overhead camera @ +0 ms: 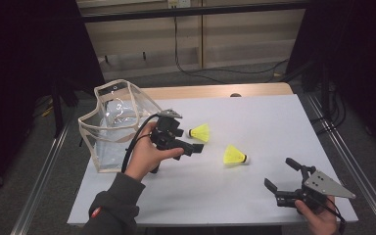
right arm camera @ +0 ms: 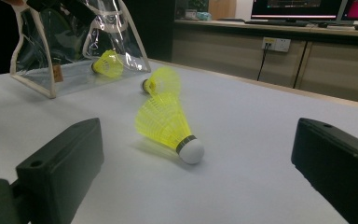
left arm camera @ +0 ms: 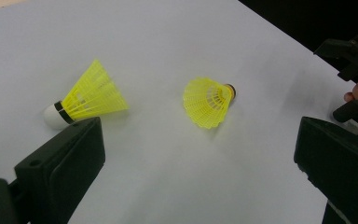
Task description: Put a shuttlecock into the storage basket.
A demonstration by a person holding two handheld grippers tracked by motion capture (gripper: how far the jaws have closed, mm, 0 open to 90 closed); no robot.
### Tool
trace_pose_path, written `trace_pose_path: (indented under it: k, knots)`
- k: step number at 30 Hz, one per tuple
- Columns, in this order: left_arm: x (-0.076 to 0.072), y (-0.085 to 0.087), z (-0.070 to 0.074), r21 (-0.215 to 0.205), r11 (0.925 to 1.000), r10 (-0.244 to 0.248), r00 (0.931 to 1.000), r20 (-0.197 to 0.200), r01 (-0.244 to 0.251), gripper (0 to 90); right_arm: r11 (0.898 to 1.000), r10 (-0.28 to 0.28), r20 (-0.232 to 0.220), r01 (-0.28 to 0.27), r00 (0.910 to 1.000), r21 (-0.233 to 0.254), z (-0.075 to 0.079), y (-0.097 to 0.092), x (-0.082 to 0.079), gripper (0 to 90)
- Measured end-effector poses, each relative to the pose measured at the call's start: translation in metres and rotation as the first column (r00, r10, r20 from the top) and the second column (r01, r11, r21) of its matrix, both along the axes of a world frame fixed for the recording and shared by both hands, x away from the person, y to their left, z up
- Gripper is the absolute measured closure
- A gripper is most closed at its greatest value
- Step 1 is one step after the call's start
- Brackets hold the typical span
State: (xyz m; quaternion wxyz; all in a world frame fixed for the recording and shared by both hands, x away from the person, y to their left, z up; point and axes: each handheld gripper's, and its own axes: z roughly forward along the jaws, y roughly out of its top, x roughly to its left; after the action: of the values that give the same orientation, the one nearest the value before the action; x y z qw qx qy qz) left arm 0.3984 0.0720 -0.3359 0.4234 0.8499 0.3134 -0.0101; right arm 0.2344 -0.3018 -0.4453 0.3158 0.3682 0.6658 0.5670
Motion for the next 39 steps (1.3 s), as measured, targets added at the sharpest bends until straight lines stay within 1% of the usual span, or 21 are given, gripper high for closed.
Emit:
trace_pose_path:
  k: [1, 7, 8, 12, 15, 22, 29, 32, 39]
  knots:
    - [0.0, -0.001, -0.001, -0.007, 1.0, 0.003, 1.0, -0.005, -0.003, 1.8, 1.0, 0.0, 0.001, 0.0, 1.0, 0.0, 0.0, 0.0, 0.0, 2.0]
    - [-0.001, -0.003, -0.005, -0.002, 1.0, 0.004, 1.0, 0.002, -0.004, 1.7, 1.0, 0.0, 0.001, 0.0, 1.0, 0.002, 0.0, 0.0, 0.0, 2.0]
    - [-0.001, -0.003, -0.006, -0.004, 1.0, 0.006, 1.0, -0.001, -0.006, 1.8, 1.0, 0.0, 0.001, 0.0, 1.0, 0.002, 0.0, 0.0, 0.0, 2.0]
    - [-0.001, -0.005, -0.008, -0.006, 1.0, 0.007, 1.0, 0.006, -0.007, 1.8, 1.0, 0.0, 0.0, 0.0, 1.0, 0.004, 0.0, 0.0, 0.0, 2.0]
    - [-0.002, -0.007, -0.009, -0.011, 0.9999, 0.0, 0.9999, 0.011, 0.0, 1.9, 1.0, 0.001, 0.002, -0.001, 1.0, 0.003, 0.0, 0.0, 0.0, 2.0]
    - [-0.003, -0.012, -0.012, -0.004, 0.9998, -0.02, 0.9995, 0.024, 0.02, 2.3, 1.0, 0.002, -0.001, -0.002, 1.0, 0.005, 0.0, 0.0, 0.0, 2.0]
    - [-0.004, -0.016, -0.017, -0.007, 0.9998, -0.017, 0.9996, 0.024, 0.017, 2.3, 1.0, 0.001, -0.001, -0.001, 1.0, 0.004, 0.0, 0.0, 0.0, 2.0]
    - [-0.004, -0.018, -0.019, 0.003, 0.9996, -0.027, 0.9993, 0.026, 0.027, 2.4, 1.0, 0.0, 0.0, 0.0, 1.0, 0.004, 0.0, 0.0, 0.0, 2.0]
    - [-0.005, -0.024, -0.024, 0.002, 0.9994, -0.033, 0.9991, 0.025, 0.033, 2.6, 1.0, 0.0, 0.0, 0.0, 1.0, 0.006, 0.0, 0.0, 0.0, 2.0]
